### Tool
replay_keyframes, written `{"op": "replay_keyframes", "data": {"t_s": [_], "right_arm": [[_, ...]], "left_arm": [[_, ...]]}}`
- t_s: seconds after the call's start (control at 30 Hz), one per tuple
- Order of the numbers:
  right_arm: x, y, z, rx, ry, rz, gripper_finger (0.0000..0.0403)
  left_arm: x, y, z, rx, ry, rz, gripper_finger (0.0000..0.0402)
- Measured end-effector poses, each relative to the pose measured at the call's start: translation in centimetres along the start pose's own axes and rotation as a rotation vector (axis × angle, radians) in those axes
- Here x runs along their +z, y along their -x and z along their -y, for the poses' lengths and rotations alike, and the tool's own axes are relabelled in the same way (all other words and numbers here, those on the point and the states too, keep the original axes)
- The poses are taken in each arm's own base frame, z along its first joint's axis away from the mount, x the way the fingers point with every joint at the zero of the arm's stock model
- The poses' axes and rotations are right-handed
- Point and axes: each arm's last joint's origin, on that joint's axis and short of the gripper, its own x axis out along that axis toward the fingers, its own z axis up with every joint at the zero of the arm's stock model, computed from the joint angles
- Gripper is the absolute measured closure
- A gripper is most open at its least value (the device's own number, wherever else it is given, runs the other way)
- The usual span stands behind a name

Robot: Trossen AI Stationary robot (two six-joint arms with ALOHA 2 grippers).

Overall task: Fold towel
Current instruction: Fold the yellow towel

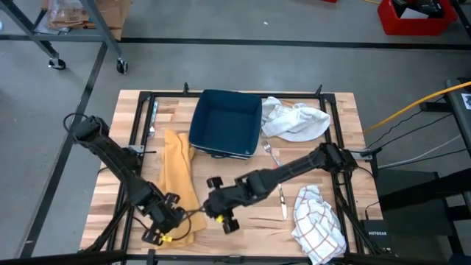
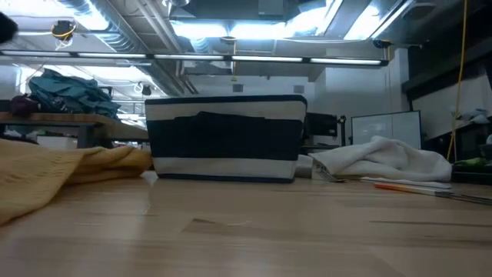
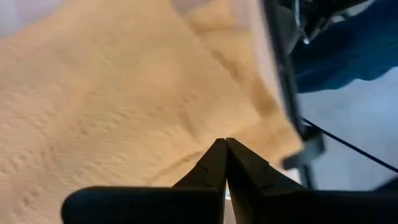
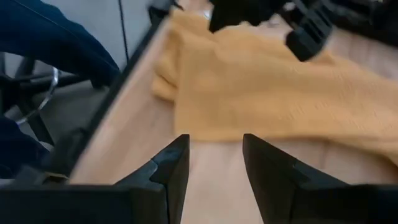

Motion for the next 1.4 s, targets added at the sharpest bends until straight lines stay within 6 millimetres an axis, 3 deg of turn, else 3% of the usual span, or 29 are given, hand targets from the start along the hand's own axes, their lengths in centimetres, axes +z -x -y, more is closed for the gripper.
{"op": "replay_keyframes", "data": {"t_s": [0.3,0.43,0.6,0.77,0.93,1.1,1.4], "right_arm": [[1.1,-0.9,-2.0,0.027,0.005,0.132,0.0249],[1.2,-2.2,-2.0,0.032,0.001,0.186,0.0249],[0.1,-5.3,-2.3,0.07,0.005,0.181,0.0249],[-1.0,-7.8,-2.6,0.076,0.026,0.167,0.0249],[-2.3,-9.8,-2.7,0.061,0.1,0.127,0.0249],[-3.0,-10.8,-2.6,0.018,0.166,0.103,0.0249],[-3.6,-12.1,-2.7,-0.005,0.228,0.114,0.0249]], "left_arm": [[-1.2,0.2,1.8,-0.057,0.039,-0.031,0.0389],[-1.6,0.1,2.4,-0.063,0.017,-0.037,0.0343],[-1.9,0.1,2.9,-0.07,-0.014,-0.032,0.0268],[-2.6,0.0,3.8,-0.077,-0.15,-0.031,0.0224],[-3.8,-0.7,4.2,0.021,-0.3,0.008,0.0214],[-4.2,-1.3,3.9,0.146,-0.325,0.064,0.0213],[-4.7,-4.2,4.7,0.134,-0.46,-0.025,0.0213]]}}
